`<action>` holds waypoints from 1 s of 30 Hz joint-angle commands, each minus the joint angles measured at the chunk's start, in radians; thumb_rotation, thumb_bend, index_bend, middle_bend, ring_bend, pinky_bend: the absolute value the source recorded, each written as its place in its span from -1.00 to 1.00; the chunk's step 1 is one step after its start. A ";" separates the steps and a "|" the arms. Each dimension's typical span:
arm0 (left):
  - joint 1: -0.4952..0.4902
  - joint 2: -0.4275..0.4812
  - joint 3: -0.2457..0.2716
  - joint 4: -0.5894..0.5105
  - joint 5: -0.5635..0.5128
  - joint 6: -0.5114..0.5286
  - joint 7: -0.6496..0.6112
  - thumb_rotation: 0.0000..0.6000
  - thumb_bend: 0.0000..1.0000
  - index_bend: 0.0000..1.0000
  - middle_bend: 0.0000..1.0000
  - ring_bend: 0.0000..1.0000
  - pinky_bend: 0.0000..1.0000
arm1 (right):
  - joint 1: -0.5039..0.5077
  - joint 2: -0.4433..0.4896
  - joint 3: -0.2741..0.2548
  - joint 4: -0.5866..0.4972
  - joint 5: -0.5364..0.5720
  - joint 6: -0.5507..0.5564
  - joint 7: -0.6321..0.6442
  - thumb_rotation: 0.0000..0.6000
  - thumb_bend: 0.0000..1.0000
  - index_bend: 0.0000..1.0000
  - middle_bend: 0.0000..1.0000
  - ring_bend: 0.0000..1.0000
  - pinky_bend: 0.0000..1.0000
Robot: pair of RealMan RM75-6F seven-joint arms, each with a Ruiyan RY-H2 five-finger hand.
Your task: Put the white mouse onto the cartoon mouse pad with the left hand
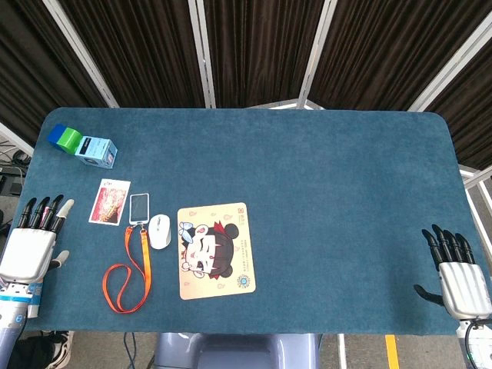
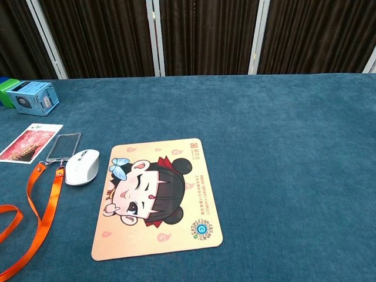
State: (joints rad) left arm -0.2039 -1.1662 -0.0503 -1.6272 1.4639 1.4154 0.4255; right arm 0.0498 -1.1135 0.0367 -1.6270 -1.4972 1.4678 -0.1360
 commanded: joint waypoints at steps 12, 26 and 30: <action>-0.002 -0.001 -0.001 0.001 -0.004 -0.004 0.004 1.00 -0.63 -1.00 -1.00 -1.00 -1.00 | 0.001 0.000 0.000 -0.002 0.001 -0.002 -0.001 1.00 -0.81 -1.00 -1.00 -1.00 -1.00; -0.063 0.069 0.025 -0.023 0.030 -0.126 -0.009 1.00 -0.63 -1.00 -1.00 -1.00 -1.00 | 0.003 -0.001 0.002 -0.002 0.005 -0.005 -0.003 1.00 -0.81 -1.00 -1.00 -1.00 -1.00; -0.140 0.106 0.028 0.009 0.094 -0.217 -0.047 1.00 -0.63 -0.96 -1.00 -1.00 -1.00 | 0.004 -0.001 0.002 -0.001 0.003 -0.006 -0.003 1.00 -0.81 -1.00 -1.00 -1.00 -1.00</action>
State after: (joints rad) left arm -0.2992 -1.0886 -0.0289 -1.6355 1.5180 1.2471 0.4044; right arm 0.0540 -1.1148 0.0386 -1.6282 -1.4940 1.4621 -0.1392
